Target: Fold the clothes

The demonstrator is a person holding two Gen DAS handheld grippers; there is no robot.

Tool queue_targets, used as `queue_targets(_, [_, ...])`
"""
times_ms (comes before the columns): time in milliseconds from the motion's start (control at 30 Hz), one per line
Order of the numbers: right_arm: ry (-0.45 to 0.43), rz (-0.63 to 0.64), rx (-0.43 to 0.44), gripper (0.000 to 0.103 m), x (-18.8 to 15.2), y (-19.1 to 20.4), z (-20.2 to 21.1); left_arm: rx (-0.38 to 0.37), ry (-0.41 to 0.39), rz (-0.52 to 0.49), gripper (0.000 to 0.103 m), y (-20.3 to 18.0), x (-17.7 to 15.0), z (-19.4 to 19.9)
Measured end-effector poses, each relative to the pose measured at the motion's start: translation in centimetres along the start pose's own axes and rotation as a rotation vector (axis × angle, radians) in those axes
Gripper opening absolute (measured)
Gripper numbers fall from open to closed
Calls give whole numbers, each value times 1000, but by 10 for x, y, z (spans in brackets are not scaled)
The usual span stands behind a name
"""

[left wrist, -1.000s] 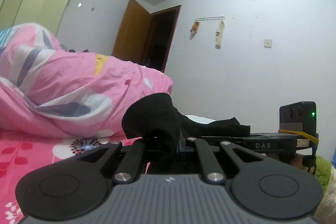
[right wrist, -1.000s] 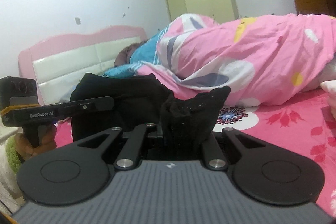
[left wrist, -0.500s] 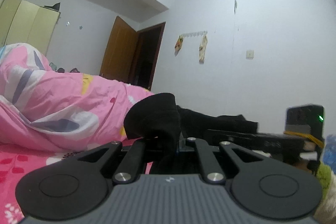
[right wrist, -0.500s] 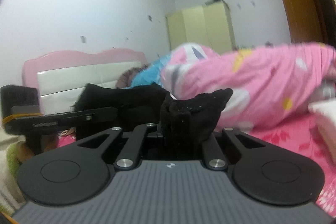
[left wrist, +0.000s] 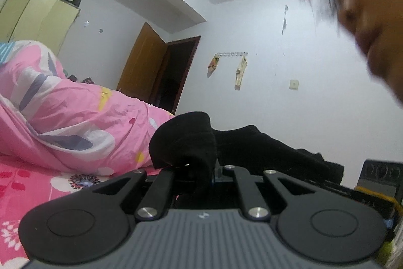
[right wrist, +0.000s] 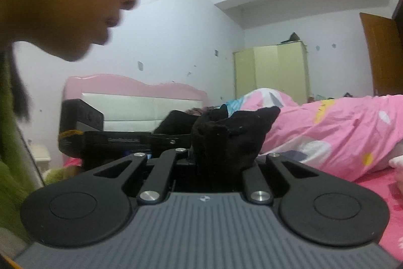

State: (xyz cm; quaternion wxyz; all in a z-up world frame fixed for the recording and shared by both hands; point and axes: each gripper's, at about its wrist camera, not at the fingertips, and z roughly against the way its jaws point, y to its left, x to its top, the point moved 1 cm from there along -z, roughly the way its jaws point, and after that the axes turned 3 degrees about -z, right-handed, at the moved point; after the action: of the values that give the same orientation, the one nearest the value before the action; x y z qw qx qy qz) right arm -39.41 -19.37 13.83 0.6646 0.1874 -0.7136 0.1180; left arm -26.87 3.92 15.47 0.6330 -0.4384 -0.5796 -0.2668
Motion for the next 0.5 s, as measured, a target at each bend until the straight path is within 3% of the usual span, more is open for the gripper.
queue_targets(200, [-64,-56,124,7,-8,1,-8,13,-26,68,8,18,7,5])
queue_targets(500, [-97,-120,165,7,-15,-29,-20,35,28,21,8,30,12,-31])
